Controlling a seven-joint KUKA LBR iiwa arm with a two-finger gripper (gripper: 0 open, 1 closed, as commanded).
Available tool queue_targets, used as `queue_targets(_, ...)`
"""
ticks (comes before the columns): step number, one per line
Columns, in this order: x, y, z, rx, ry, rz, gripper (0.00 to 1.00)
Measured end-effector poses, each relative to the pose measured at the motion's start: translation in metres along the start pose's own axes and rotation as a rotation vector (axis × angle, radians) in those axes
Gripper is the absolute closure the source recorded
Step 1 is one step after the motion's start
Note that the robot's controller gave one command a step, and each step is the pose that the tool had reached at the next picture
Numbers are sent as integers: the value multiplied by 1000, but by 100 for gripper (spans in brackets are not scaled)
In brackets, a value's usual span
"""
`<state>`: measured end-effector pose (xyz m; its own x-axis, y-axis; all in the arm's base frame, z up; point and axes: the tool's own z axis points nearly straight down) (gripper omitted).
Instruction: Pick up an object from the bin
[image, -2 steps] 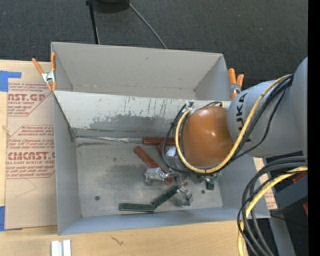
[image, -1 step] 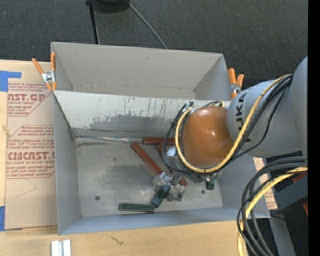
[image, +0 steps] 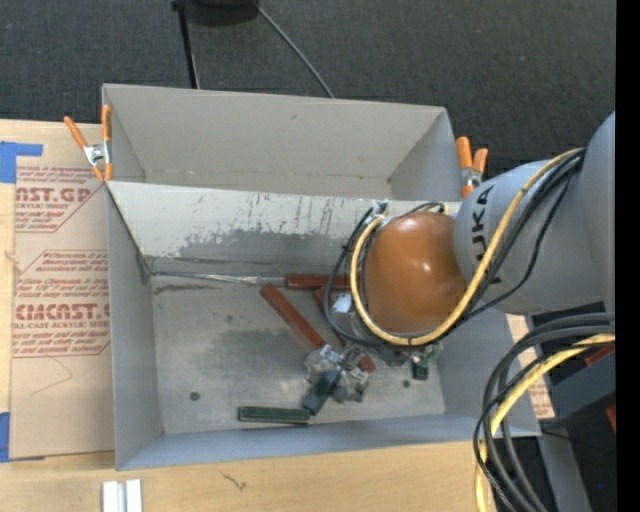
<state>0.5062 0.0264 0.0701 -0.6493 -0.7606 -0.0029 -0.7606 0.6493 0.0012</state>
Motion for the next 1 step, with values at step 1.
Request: queue_targets(1, -9, -8, -173, 5, -3, -16, 100)
